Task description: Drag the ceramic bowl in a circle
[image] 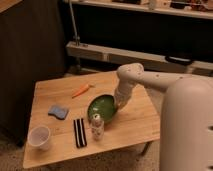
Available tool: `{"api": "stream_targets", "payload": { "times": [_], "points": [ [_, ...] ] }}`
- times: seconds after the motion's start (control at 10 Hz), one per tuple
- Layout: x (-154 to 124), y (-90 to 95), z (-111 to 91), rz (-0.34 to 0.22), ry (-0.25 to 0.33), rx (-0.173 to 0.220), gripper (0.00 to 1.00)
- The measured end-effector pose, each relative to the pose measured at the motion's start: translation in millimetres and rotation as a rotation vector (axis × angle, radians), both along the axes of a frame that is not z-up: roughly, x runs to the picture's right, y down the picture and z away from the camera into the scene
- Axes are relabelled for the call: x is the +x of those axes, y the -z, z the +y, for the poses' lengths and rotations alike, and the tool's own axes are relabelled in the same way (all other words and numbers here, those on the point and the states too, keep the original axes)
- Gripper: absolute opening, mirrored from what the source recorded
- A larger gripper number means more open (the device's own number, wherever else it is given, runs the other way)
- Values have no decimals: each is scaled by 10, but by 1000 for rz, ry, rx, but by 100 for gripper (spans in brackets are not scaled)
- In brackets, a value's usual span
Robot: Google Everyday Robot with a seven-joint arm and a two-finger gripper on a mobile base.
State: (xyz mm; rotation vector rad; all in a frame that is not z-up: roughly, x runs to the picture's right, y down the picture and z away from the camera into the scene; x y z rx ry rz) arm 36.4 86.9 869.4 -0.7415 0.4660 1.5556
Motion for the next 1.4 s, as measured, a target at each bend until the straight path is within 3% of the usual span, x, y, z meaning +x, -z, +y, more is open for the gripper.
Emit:
{"api": "stream_targets", "payload": {
  "times": [0.2, 0.5, 0.6, 0.8, 1.0, 1.1, 1.4],
  "points": [
    [-316, -404, -240, 6, 8, -10, 0],
    [-260, -910, -723, 56, -3, -5, 0],
    [-136, -997, -922, 86, -18, 9, 0],
    [223, -960, -1111, 140, -38, 24, 0],
    [543, -839, -1020, 165, -56, 11, 0],
    [869, -710, -853, 181, -71, -5, 0],
    [1429, -322, -307, 180, -121, -53, 0]
  ]
}}
